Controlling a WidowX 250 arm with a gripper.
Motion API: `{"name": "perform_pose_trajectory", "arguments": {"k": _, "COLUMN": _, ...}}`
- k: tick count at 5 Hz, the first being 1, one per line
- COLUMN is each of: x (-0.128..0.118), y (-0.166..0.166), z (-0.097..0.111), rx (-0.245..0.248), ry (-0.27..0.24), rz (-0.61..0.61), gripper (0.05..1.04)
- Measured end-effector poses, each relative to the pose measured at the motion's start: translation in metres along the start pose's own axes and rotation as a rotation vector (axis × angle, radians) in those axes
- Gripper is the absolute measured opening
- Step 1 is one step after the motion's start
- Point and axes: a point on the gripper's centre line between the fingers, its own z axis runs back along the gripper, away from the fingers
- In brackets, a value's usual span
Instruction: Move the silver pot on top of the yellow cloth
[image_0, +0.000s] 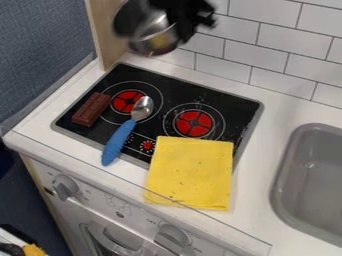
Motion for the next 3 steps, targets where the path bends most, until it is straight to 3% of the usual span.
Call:
{"name": "perform_pose_trajectory", "arguments": {"k": 1, "x": -0.025, "y": -0.054, "z": 0.045, "rx": -0.03, "ry": -0.008, "rz": -0.097, "gripper": 0.079}}
{"name": "perform_pose_trajectory", "arguments": {"k": 2, "x": -0.06, "y": -0.112, "z": 0.051, "rx": -0.058, "ry": 0.032, "rz": -0.136, "gripper": 0.079}}
{"name": "perform_pose_trajectory", "arguments": {"k": 3, "x": -0.091, "y": -0.138, "z": 0.039, "rx": -0.051, "ry": 0.104, "rz": -0.151, "gripper": 0.079}}
